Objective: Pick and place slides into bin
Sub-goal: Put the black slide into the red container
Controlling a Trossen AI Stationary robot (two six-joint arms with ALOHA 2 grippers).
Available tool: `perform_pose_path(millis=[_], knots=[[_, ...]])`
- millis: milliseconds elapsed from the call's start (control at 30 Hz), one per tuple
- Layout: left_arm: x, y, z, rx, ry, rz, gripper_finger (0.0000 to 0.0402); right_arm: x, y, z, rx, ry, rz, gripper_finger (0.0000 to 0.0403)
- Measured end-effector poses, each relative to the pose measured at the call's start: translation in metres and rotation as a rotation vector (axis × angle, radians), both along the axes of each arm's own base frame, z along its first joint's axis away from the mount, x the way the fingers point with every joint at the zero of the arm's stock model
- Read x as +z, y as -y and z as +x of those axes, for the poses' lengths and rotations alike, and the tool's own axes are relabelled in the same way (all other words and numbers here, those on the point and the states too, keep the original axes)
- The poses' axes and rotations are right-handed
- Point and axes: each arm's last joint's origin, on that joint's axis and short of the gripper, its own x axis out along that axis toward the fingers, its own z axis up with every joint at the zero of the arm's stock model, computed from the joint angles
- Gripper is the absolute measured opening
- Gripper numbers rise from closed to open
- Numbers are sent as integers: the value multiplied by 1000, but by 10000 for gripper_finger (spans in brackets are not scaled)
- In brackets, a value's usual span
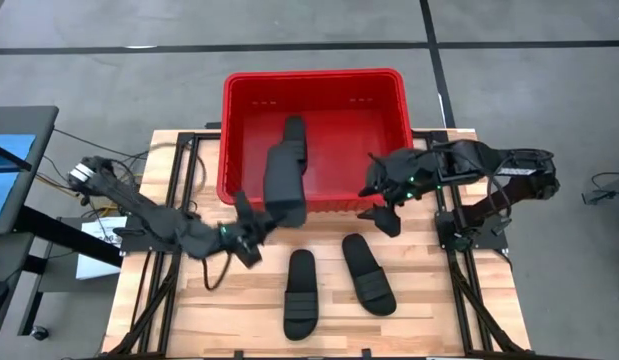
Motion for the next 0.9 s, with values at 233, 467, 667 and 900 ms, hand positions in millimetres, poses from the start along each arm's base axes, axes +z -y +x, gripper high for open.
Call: perform_pose_path(millis=[233,467,667,900], knots=[[21,-55,-21,3,0,-53,27,-17,-21,6,32,-130,-6,276],[23,-101,-16,-14,-26,8,27,-32,-32,6,-31,-257,-117,276],[14,-146,-16,25,-115,-13,27,-34,-36,1,-38,-299,-143,276],[7,-198,-26,36,-148,-88,27,-32,-35,-5,-38,-315,-149,276]])
